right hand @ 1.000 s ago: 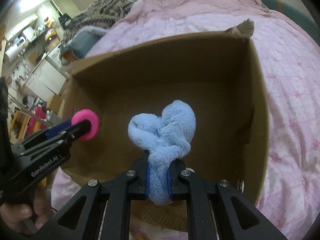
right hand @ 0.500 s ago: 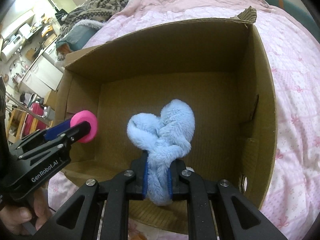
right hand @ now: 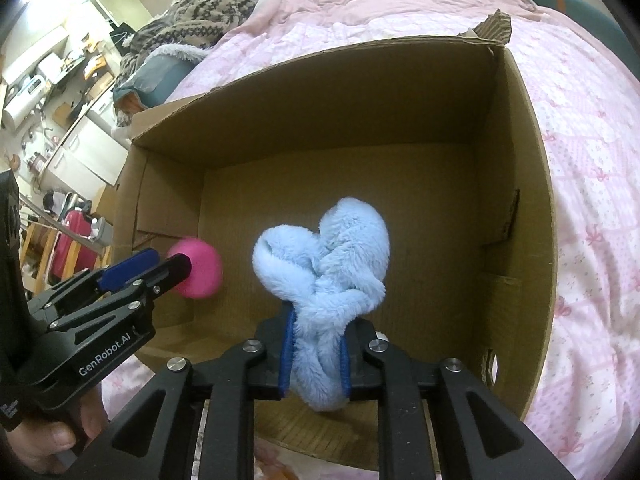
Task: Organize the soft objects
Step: 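Open the left tool to drop the duck while the right tool releases the scrunchie, then withdraw both tools from the box back toward the remaining items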
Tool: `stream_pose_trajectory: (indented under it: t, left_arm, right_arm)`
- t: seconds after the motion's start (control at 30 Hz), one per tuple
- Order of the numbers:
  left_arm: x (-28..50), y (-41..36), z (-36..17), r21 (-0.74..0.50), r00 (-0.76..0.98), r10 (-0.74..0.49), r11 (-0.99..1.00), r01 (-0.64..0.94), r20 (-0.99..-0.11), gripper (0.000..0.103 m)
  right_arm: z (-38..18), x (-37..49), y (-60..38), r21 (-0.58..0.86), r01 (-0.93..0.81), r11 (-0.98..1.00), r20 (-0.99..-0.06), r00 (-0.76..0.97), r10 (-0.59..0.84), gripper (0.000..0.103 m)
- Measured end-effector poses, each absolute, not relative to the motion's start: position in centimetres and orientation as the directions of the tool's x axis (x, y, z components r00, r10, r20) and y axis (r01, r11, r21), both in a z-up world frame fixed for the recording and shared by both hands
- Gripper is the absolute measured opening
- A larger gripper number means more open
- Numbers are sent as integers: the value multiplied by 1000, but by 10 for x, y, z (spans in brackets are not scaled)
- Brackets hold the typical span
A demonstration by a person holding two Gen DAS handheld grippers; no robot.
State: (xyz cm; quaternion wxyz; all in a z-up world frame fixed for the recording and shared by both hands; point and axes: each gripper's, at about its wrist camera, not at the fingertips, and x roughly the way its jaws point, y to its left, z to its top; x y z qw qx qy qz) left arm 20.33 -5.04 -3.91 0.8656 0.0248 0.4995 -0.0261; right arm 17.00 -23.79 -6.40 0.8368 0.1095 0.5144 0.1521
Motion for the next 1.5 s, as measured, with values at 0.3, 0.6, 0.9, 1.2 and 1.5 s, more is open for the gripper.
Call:
stream_pose_trajectory:
  t: [0.3,0.6,0.9,1.2,1.5]
  left_arm:
    - [202,-51,-38,15,500,-27,997,80,-866,39]
    - [199,-49,-28,14,532,-30,997,79,-846,67]
    - [196,-43,-20,-1,546,-29,999,51,-837,68]
    - [181,-36,-8,1,560,-20,999,37,-828,68]
    - [153,-23,-4,-5,547,-15,1000,21,-837,68]
  right_arm:
    - [-61,169,-240,353,-141,925,-817,435,379,26]
    - [-38,163,-250,400,-131,907,-741,537,404,73]
    - [-26,161,-259,396,-119,911,-715,582,387,76]
    - [-19,153,-258,386,-124,914,-710,592,380,76]
    - [-20,130,-253,365,-128,922,-732,572,369,76]
